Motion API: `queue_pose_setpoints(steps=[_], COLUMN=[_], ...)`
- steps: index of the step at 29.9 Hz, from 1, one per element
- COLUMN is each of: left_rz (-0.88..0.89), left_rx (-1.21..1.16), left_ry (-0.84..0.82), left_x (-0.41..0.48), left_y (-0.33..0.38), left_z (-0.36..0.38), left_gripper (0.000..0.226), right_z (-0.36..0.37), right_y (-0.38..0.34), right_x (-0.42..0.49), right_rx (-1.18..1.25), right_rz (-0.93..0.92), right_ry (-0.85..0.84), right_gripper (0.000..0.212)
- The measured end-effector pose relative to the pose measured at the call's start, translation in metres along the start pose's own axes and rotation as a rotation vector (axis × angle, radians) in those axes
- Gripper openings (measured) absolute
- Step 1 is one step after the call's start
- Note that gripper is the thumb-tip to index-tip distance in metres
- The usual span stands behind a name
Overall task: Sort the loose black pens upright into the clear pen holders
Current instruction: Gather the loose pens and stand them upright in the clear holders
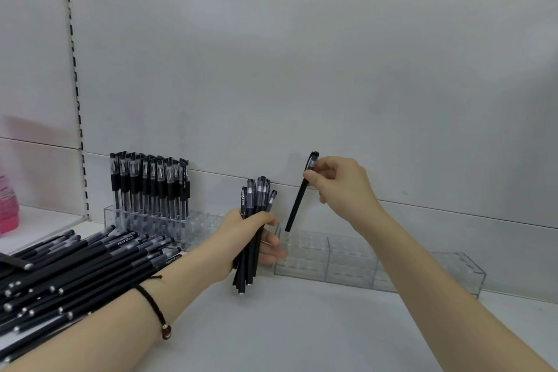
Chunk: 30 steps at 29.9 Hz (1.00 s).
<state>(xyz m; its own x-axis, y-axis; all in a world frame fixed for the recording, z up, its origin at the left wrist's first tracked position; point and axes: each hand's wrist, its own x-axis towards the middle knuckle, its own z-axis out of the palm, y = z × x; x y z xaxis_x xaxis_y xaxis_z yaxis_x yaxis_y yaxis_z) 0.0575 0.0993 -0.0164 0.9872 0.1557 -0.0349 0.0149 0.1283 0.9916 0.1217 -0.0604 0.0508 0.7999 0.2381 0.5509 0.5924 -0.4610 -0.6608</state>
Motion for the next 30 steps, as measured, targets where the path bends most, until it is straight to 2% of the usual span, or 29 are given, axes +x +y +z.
queue_pose_setpoints(steps=[5, 12, 15, 18, 23, 27, 30], left_rz=[0.020, 0.033, 0.040, 0.042, 0.068, 0.165, 0.205], left_rx=[-0.013, -0.027, -0.031, -0.043, -0.053, -0.070, -0.110], left_ry=[0.022, 0.029, 0.009, -0.005, -0.042, -0.085, -0.106], left_x=[0.000, 0.001, 0.000, -0.002, -0.007, -0.008, -0.009], left_y=[-0.001, -0.004, -0.004, -0.004, 0.000, 0.003, 0.005], left_z=[0.000, 0.001, 0.001, 0.001, 0.002, 0.002, 0.001], left_gripper=[0.011, 0.014, 0.015, 0.015, 0.015, 0.010, 0.009], right_z=[-0.001, 0.007, 0.015, 0.026, 0.031, 0.029, 0.026], right_y=[-0.002, 0.000, 0.009, 0.018, 0.024, 0.017, 0.004], right_x=[-0.002, -0.003, -0.004, -0.010, -0.018, -0.017, -0.017], right_rx=[0.036, -0.104, -0.149, -0.163, -0.242, -0.095, -0.008], right_rz=[0.005, -0.060, -0.027, 0.038, 0.074, 0.053, 0.034], right_ry=[-0.010, 0.000, -0.071, -0.138, -0.129, -0.041, -0.084], right_gripper=[0.008, 0.006, 0.006, 0.013, 0.034, 0.037, 0.036])
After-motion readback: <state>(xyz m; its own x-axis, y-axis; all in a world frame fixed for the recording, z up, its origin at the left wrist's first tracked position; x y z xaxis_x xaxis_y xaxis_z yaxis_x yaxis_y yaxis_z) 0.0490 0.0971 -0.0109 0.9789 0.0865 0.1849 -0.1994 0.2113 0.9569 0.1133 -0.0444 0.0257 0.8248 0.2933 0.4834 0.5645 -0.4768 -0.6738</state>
